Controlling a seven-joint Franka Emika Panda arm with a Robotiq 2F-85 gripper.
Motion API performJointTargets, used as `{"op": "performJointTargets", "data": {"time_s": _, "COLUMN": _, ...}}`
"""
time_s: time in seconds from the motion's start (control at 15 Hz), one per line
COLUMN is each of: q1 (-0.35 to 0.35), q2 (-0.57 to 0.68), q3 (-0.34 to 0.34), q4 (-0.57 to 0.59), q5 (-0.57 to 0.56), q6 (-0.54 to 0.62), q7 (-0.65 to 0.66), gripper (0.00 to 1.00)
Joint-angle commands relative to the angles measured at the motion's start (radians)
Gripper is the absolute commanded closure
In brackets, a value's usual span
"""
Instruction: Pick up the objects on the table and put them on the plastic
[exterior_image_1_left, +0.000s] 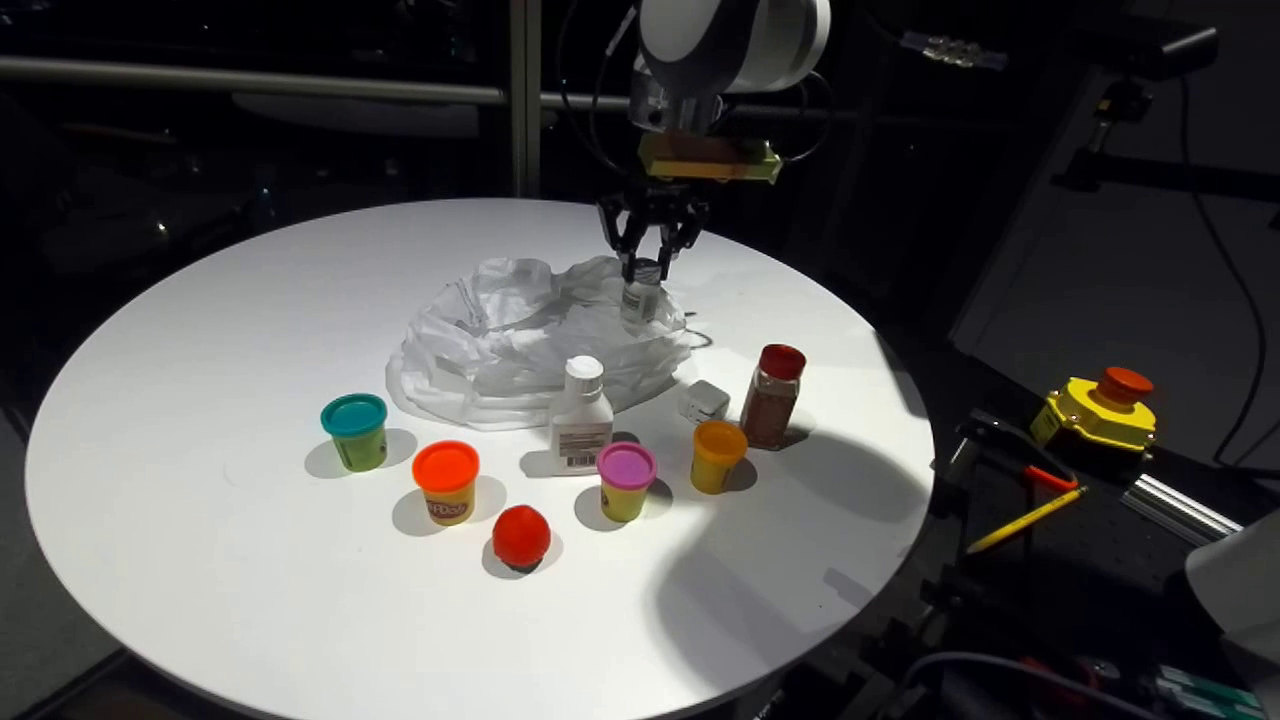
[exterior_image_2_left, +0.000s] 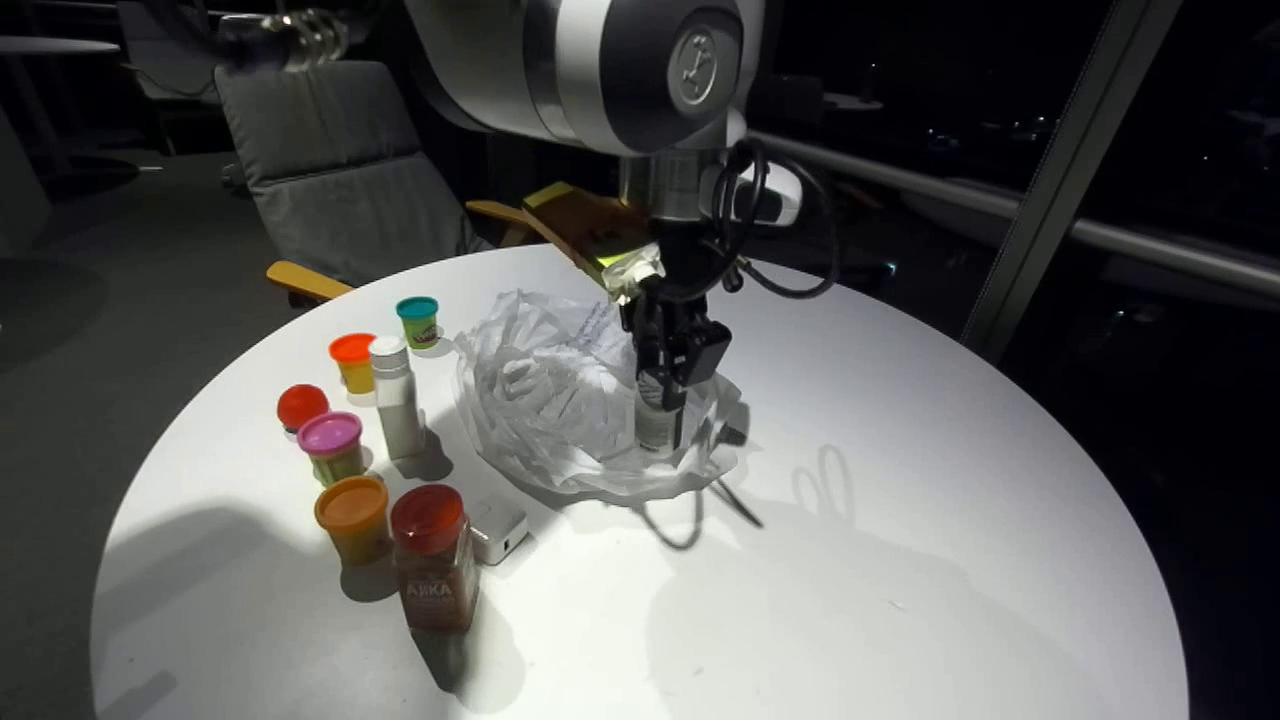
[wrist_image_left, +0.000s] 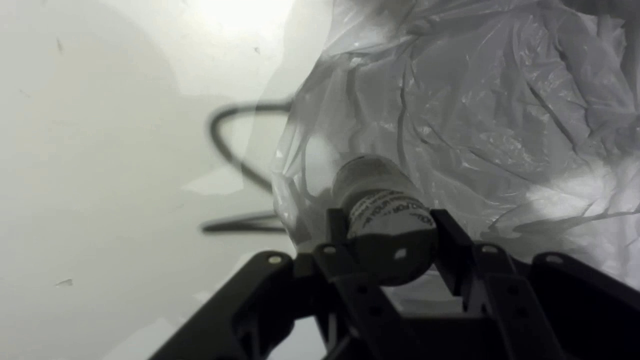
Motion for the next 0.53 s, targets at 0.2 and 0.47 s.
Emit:
{"op": "performJointTargets", "data": {"time_s": 0.2, "q1": -0.024, "q2": 0.043, "q3": 0.014, "q4": 0.000, "q5": 0.100, "q6": 0.166, "q7": -0.038, "gripper": 0.29}}
{"op": "performJointTargets", "data": {"time_s": 0.47, "q1": 0.116, "q2": -0.089, "q3": -0.098, "q4": -0.108, "q5": -0.021, "q6": 0.189, "q7": 0.052, "gripper": 0.00}}
